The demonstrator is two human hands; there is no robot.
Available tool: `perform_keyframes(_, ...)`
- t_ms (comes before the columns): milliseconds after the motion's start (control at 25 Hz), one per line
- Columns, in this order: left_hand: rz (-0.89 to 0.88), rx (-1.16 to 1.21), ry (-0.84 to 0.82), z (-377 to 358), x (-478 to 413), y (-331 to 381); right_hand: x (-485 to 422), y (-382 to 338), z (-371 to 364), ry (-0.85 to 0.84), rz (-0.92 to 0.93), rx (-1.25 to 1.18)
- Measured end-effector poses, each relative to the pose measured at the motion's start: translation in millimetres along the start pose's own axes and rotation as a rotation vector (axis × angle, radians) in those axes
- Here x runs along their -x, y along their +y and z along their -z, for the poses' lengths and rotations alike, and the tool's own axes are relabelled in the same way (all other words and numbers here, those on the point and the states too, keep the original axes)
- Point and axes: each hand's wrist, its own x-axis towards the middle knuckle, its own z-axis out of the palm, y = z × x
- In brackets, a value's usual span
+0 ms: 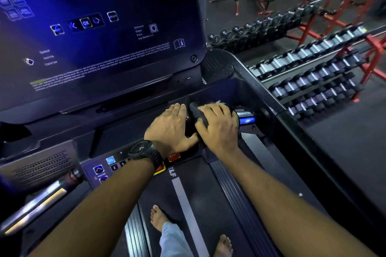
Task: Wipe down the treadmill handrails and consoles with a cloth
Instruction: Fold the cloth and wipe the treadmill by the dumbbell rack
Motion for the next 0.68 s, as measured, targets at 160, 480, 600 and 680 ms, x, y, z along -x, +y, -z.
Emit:
perform_keyframes(160, -0.019, -0.020, 0.023, -0.7, -0.8, -0.4, -54.4, 4.2, 8.6, -0.342, -0.170, -0.060)
perform_keyframes(480, -0.023, -0.034, 0.031, -3.9, -1.5, -2.8, -30.7, 14.2, 6.0, -0.177, -0.136, -0.093)
perform_keyframes(600, -0.019, -0.048, 0.027, -5.1, 1.5, 0.0, 1.9, 15.7, -0.4, -0.001, -0.079, -0.021)
perform_keyframes(680, -0.020, -0.051, 0.033, -3.4, -1.0, -0.6, -39.4, 31.5, 6.8, -0.203, -0.095, -0.059)
